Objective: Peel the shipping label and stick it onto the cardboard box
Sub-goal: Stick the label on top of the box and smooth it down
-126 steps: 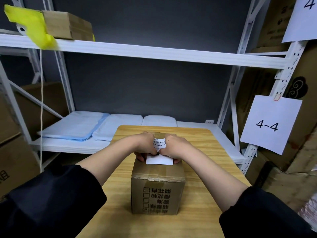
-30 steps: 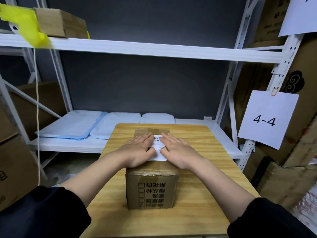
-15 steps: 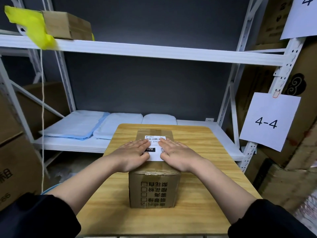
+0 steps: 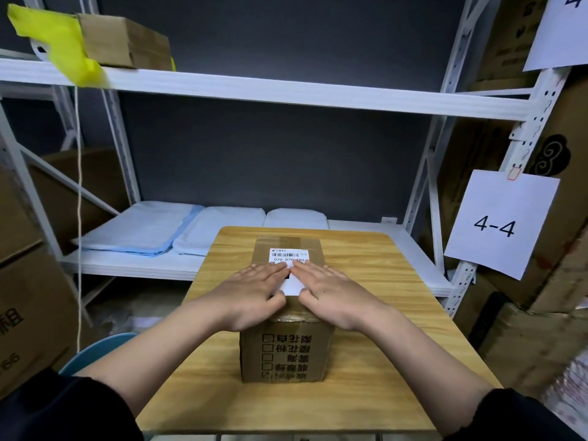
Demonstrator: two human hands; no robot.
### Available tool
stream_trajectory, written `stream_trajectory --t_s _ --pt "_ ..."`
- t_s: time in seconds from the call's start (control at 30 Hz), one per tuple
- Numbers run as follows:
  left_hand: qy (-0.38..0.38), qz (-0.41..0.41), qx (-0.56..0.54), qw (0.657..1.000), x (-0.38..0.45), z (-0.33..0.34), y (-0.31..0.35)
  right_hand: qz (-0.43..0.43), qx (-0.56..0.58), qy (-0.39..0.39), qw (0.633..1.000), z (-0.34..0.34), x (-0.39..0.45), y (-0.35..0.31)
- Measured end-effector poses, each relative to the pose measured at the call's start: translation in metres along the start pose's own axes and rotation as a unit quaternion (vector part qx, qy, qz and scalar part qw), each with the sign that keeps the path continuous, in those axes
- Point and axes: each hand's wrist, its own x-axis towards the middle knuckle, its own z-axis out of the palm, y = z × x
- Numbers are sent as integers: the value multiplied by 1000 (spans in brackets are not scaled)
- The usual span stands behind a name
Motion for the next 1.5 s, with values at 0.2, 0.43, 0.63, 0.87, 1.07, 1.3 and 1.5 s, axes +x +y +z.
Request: stream_trajectory --t_s 0.2,0.43,0.63,0.87,1.07,1.3,1.5 --pt "-4 -20 -8 1000 -3 1 -2 23 -1 1 1000 3 -1 -2" --pt "34 -60 -30 997 -8 8 -2 57 -2 62 996 9 -11 -3" --pt "30 9 -37 999 -18 15 5 -25 -2 43 999 13 -21 -12" --pt "25 4 3 1000 -19 15 4 -7 -16 32 999 15 -23 -12" --pt "39 -20 -2 999 -20 19 5 13 -7 20 1000 12 -29 -7" --pt "84 -7 -37 996 -28 19 9 -2 -7 64 998 9 -37 -12" --pt "47 19 -1 999 -32 20 10 -20 -12 31 999 15 -40 -15"
